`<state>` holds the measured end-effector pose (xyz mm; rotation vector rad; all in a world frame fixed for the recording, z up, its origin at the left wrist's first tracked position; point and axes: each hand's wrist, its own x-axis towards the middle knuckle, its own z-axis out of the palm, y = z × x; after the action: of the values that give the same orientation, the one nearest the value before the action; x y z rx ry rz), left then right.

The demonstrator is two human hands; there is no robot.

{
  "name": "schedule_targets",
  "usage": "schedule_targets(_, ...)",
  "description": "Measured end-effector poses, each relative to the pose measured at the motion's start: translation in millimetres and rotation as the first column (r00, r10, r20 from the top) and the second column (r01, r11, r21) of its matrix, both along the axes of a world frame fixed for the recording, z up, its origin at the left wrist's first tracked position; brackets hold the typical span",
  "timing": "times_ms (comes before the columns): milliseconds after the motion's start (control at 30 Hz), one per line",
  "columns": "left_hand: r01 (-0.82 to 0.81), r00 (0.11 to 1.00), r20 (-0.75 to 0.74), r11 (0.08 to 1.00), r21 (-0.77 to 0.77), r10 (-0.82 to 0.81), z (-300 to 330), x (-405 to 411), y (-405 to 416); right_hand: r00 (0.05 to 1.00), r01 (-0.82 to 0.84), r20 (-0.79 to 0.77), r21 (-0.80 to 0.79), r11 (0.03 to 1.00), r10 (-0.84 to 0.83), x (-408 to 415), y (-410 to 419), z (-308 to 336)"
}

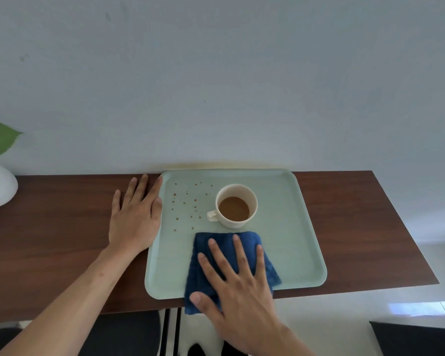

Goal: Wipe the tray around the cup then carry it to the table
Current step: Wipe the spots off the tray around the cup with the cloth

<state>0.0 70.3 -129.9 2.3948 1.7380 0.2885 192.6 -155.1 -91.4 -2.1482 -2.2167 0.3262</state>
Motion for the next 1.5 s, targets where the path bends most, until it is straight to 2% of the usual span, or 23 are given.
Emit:
schedule_targets(233, 0.001, 1.0, -0.002, 1.0, -0.004, -0.002, 3, 2, -1, 0.996, -0.071, -0.046, 0.001, 0.997, 0.071, -51, 26, 1)
schedule_targets(400, 0.016, 1.0, 0.007, 0.998, -0.055, -0.015, 8, -2, 0, 0.994, -0.085, -0.068, 0.015, 0.996, 0.086, -56, 29, 8)
schedule_targets(567, 0.031, 0.992, 0.125, 0.989, -0.142, -0.013, 26, -6, -3, 0.997, -0.052, -0.057, 0.139, 0.989, 0.06, -26, 3, 23)
schedule_targets(700, 0.012, 0.982, 0.186, 0.992, -0.129, 0.012, 44, -7, -33, 0.994, 0.097, -0.058, 0.168, 0.981, -0.088, 34, -21, 24)
schedule_targets(867, 0.077, 0.989, 0.134, 0.987, -0.141, -0.058, 57, 9, -86, 0.952, 0.305, -0.006, 0.134, 0.943, -0.307, 117, -29, 22)
schedule_targets(1067, 0.141, 0.989, 0.05, 0.984, -0.113, -0.136, 65, 36, -132, 0.884, 0.463, 0.001, 0.12, 0.878, -0.467, 185, -23, 6)
schedule_targets(1300, 0.256, 0.965, -0.037, 0.962, -0.092, -0.26, 49, 70, -175, 0.863, 0.505, -0.018, 0.072, 0.86, -0.505, 204, -16, -15)
schedule_targets(1500, 0.247, 0.958, -0.124, 0.964, -0.101, -0.258, 34, 69, -180, 0.868, 0.497, -0.051, 0.057, 0.866, -0.495, 208, -17, -20)
